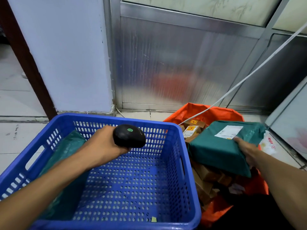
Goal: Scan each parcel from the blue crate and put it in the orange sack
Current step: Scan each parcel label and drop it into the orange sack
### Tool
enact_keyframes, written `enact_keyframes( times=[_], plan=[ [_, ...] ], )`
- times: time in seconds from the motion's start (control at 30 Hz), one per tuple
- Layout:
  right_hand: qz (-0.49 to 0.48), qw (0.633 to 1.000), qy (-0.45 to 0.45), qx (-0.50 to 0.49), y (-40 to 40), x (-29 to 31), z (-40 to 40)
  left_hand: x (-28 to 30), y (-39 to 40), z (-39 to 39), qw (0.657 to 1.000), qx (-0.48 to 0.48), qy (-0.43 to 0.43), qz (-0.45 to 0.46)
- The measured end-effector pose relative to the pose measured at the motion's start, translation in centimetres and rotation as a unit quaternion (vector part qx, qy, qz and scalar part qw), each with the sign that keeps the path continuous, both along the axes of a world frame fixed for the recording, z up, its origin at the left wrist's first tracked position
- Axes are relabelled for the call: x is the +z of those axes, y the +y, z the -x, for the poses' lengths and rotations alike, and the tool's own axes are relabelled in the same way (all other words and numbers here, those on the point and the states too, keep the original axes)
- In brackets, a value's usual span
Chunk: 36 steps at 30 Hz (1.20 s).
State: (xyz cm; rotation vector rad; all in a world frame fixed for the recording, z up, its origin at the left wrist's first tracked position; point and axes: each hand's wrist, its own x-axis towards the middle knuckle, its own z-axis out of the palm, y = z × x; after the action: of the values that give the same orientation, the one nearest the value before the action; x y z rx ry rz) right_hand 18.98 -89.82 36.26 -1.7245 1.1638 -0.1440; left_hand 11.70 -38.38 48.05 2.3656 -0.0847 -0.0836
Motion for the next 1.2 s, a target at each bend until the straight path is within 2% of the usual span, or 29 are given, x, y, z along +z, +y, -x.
enact_keyframes(
  times=[0.23,0.3,0.37,0.47,0.57,0.67,0.73,0.83,0.97,1.03,1.2],
  plan=[
    [0.140,0.978,0.111,0.107,2.5,3.4,1.1,-0.1,-1.4,-0.8,1.000,-0.004,0.012,-0.018],
    [0.205,0.959,0.137,0.143,2.3,3.2,1.4,-0.1,-1.6,-1.0,1.000,-0.001,0.019,-0.020],
    [0.266,0.941,0.164,0.129,2.7,3.2,1.8,0.0,-1.6,-1.2,1.000,0.002,0.026,-0.015],
    [0.376,0.913,0.127,0.089,4.7,4.4,1.7,0.1,-1.2,-1.4,0.999,0.025,0.025,-0.025],
    [0.458,0.872,0.103,0.140,7.6,5.8,0.5,0.4,-0.7,-1.5,0.997,0.054,0.033,-0.040],
    [0.428,0.870,0.017,0.244,11.5,6.4,-1.0,0.7,0.0,-1.4,0.995,0.080,0.044,-0.048],
    [0.410,0.849,-0.022,0.333,14.9,6.7,-1.4,0.9,0.3,-1.4,0.993,0.091,0.047,-0.051],
    [0.387,0.789,-0.046,0.474,20.6,6.1,-1.4,1.2,0.7,-1.2,0.993,0.096,0.056,-0.048],
    [0.335,0.704,-0.006,0.626,28.8,3.0,0.7,1.5,1.1,-1.0,0.993,0.099,0.062,-0.032],
    [0.301,0.698,-0.008,0.650,33.2,0.7,2.6,1.6,1.1,-1.1,0.993,0.099,0.062,-0.021],
    [0.162,0.732,0.041,0.660,44.0,-5.8,7.0,2.0,1.6,-1.4,0.993,0.100,0.058,0.003]
  ],
)
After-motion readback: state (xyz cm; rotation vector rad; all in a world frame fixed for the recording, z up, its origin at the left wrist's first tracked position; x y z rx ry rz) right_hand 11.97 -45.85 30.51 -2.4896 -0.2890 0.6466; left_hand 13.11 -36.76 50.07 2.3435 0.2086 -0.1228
